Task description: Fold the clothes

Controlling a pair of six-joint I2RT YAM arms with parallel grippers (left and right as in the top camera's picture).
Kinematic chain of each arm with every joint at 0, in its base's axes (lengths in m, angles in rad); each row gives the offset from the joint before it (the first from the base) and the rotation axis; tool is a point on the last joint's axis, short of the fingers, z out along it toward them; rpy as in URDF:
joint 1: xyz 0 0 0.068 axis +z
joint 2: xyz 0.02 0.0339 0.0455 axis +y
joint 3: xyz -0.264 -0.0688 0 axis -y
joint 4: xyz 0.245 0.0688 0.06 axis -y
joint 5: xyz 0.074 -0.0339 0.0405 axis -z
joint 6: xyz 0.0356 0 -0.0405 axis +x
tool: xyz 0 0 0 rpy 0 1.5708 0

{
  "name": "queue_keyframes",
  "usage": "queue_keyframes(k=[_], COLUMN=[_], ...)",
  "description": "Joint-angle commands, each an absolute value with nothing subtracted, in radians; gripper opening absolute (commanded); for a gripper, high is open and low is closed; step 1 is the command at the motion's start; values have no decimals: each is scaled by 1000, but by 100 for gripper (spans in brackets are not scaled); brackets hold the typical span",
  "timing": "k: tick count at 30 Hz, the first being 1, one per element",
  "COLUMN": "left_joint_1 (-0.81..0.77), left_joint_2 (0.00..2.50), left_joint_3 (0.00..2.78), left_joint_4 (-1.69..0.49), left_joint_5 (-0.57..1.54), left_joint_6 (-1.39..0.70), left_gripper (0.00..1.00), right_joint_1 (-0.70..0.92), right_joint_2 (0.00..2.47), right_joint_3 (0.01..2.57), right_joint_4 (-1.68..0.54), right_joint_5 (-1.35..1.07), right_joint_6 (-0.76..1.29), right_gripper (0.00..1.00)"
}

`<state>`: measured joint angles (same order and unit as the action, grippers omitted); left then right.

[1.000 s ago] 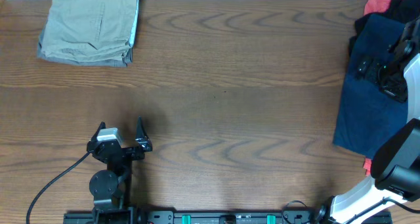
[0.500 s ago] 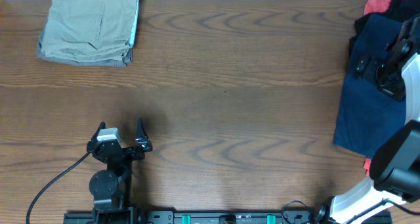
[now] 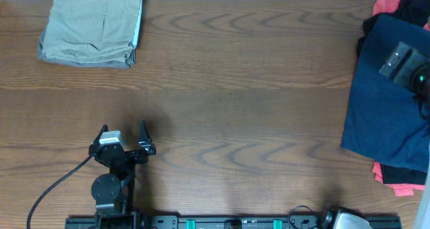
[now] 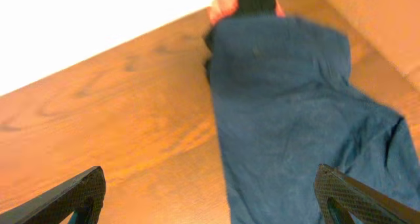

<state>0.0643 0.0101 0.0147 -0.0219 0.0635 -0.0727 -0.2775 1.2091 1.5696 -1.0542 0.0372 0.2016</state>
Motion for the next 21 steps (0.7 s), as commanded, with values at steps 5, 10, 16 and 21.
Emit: queue_keyframes(k=[5,10,16,21], left_joint_1=[66,66,66,66], left_joint_2=[4,4,4,4], left_joint_3=[4,4,4,4], left_joint_4=[-64,-64,-64,-64], left_joint_5=[83,83,83,83], left_joint_6=[-56,-56,-56,-56], left_gripper=[98,98,98,98], right_joint_1=[-216,-215,-214,-163], right_joint_2=[964,846,756,664], right_joint_3=[1573,1573,1535,1318], right_joint_4=[-1056,-1050,-1019,-857], right_joint_5=[41,73,-31,-98], right_joint_6=[213,209,240,240], right_gripper=[99,99,99,99])
